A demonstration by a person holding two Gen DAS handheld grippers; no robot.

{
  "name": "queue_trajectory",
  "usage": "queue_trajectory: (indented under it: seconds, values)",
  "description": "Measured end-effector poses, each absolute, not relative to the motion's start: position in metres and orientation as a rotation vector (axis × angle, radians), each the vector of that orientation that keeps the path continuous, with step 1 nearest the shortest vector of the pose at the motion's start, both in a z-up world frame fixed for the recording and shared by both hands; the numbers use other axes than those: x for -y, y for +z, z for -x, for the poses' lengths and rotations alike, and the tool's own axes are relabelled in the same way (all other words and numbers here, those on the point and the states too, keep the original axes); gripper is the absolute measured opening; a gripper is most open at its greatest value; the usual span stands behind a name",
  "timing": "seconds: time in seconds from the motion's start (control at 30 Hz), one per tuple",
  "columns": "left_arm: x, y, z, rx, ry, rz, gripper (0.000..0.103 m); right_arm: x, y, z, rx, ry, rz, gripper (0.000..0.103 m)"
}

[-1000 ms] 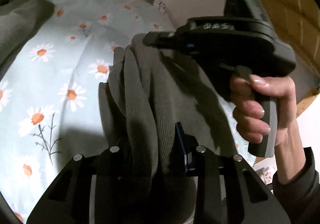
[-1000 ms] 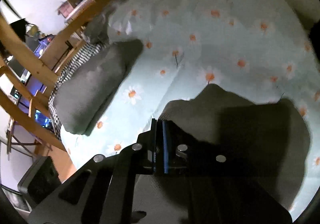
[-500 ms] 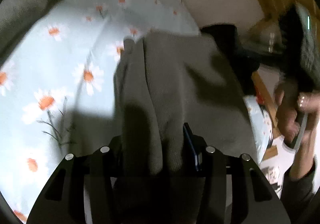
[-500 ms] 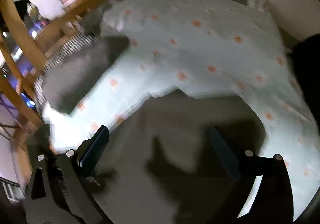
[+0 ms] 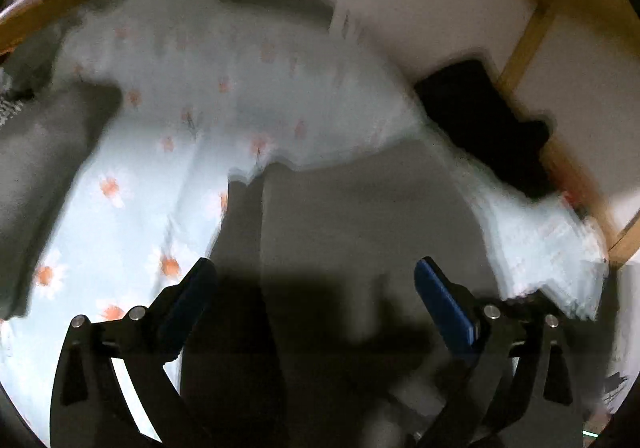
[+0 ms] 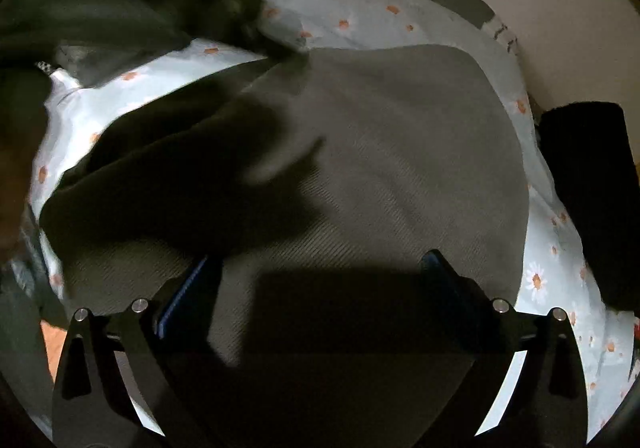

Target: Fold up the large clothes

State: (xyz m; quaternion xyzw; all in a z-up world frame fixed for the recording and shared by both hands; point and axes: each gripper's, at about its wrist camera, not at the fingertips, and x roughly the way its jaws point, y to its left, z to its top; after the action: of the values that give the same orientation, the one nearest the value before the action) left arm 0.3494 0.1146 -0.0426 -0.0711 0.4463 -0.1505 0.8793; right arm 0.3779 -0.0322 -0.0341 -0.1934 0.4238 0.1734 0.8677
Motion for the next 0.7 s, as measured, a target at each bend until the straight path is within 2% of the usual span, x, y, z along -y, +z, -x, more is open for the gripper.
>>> queue_trajectory:
  seconds: [0.07,0.17,0.27,0.33,0.4,0.7]
  values:
    - [-0.113,-0.070,-0.355,-0.984,-0.310,0.126,0.097,0.049,-0.020,-0.356,-0.860,0.399,0.354,0.100]
    - [-0.128,-0.075,-0.351,-0.966,-0.308,0.175,0.097,0.086,0.000,-0.331,-0.857,0.420,0.168,0.100]
    - [-0.116,-0.083,-0.351,-0.968,-0.298,0.079,0.098,0.110,-0.005,-0.332,-0.902,0.348,0.041,0.100]
    - [-0.112,-0.082,-0.350,-0.958,-0.286,0.064,0.098,0.108,-0.033,-0.345,-1.005,0.302,0.076,0.100]
    - [-0.115,-0.084,-0.348,-0.950,-0.285,0.064,0.098,0.104,-0.049,-0.349,-0.990,0.277,0.101,0.101]
    - [-0.108,-0.083,-0.339,-0.925,-0.252,0.022,0.098,0.117,-0.043,-0.335,-0.954,0.299,0.024,0.101]
